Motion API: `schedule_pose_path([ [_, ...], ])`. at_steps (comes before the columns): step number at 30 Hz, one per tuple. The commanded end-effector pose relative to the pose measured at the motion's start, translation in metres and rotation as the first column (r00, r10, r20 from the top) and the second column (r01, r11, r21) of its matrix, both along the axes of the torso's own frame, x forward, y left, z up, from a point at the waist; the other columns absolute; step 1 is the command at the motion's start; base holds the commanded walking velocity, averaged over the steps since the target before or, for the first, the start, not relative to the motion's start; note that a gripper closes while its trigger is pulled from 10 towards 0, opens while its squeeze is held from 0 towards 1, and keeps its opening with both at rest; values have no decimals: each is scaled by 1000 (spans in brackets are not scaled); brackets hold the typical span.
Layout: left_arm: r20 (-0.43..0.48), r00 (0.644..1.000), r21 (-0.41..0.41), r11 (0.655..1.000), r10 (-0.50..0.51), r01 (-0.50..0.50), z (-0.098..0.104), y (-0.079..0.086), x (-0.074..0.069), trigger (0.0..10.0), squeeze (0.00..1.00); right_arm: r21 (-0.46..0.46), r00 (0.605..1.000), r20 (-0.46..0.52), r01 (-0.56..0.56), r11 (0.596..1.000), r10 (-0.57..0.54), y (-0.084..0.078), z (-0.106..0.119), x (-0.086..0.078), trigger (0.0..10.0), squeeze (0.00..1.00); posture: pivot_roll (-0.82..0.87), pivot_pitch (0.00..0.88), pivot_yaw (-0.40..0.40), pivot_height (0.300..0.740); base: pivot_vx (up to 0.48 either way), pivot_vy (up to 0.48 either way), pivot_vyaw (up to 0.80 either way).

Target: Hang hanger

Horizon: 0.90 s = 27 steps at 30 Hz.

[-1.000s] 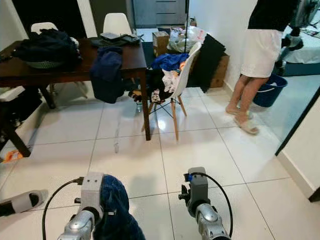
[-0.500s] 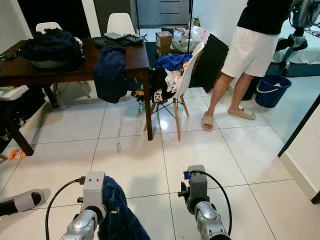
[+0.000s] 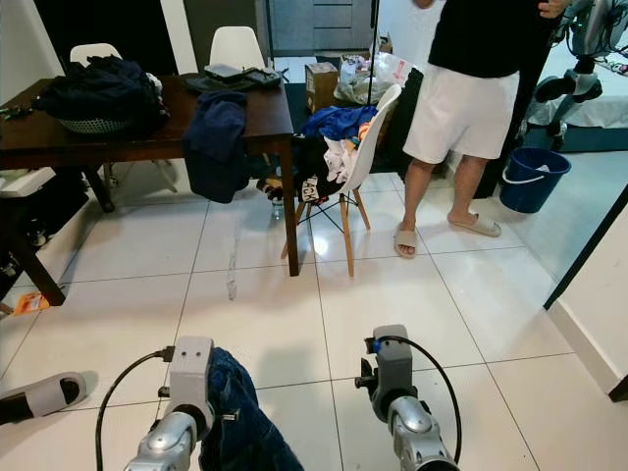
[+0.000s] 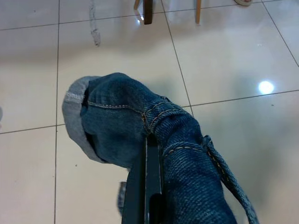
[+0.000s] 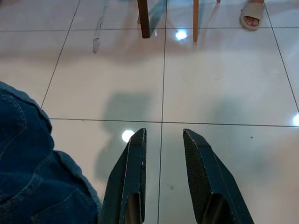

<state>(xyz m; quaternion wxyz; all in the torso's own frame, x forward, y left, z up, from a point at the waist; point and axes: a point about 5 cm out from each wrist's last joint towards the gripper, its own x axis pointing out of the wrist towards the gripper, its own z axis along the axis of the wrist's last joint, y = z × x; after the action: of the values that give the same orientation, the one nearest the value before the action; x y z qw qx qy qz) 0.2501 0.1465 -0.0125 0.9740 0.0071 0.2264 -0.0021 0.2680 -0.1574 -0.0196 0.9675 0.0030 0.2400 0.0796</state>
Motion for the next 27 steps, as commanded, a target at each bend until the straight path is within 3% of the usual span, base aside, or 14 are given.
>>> schedule_pose_path([
  [1, 31, 999, 0, 1000, -9, 9, 5, -5, 3, 10000, 0, -4, 1000, -2, -3, 1000, 3, -1, 0, 1, 10000, 0, 7, 0, -53, 740, 0, 0, 0],
  [16, 3, 1000, 40, 999, -17, 17, -1, 11, 0, 10000, 0, 12, 996, -30, 85, 996, -85, 0, -12, -13, 10000, 0, 42, 0, 28, 740, 0, 0, 0],
  [27, 7, 999, 86, 996, -38, 38, 8, 27, 13, 10000, 0, 58, 995, -18, 97, 994, -96, 24, -9, -9, 10000, 0, 50, 0, 100, 740, 0, 0, 0],
])
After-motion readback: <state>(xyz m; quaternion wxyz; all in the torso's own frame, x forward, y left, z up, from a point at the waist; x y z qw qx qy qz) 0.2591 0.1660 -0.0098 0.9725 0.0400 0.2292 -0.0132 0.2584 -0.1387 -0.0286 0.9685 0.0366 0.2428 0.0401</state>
